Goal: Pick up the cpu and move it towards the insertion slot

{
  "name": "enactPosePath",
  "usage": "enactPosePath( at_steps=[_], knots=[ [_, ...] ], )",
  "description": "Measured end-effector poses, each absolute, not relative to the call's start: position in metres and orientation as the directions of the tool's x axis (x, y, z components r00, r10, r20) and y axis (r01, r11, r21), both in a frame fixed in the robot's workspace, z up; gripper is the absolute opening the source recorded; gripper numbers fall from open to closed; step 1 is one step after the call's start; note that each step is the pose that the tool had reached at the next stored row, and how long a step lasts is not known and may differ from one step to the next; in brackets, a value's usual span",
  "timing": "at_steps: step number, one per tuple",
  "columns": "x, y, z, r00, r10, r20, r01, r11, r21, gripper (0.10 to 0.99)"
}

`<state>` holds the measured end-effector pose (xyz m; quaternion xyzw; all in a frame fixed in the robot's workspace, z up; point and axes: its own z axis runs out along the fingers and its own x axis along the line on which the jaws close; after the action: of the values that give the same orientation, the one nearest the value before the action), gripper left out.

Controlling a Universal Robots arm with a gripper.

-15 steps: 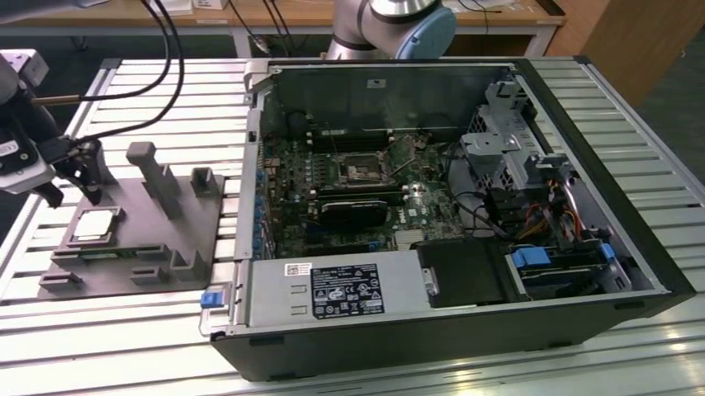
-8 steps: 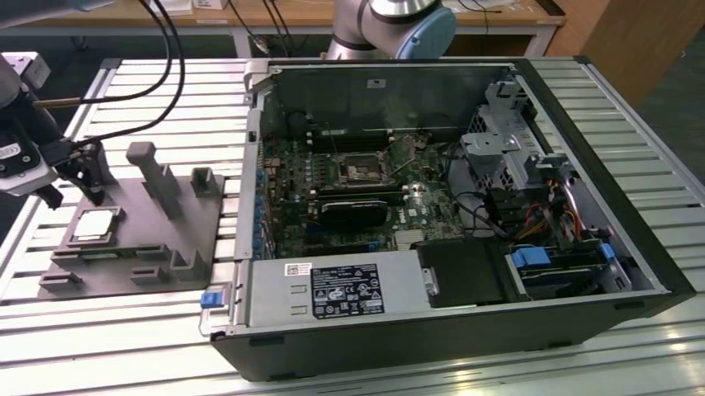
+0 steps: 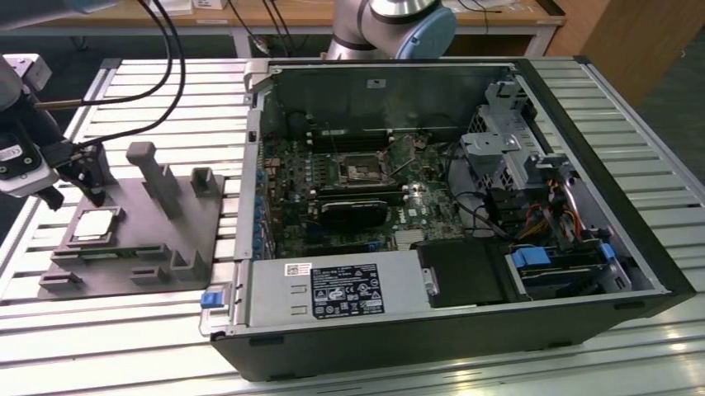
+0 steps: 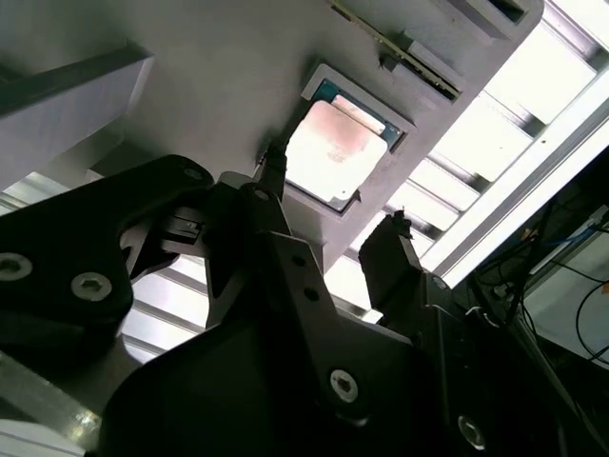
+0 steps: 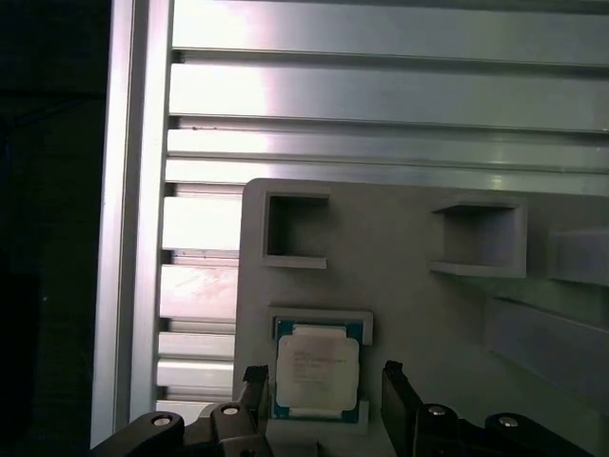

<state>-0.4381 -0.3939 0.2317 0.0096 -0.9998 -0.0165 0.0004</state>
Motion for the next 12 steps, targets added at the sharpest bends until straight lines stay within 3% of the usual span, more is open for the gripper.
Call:
enactPosePath(
  at_steps=[12],
  knots=[
    [-0.438, -0.395, 0.220, -1.000, -0.019, -0.001, -0.019, 0.999, 0.033, 0.592]
  ],
)
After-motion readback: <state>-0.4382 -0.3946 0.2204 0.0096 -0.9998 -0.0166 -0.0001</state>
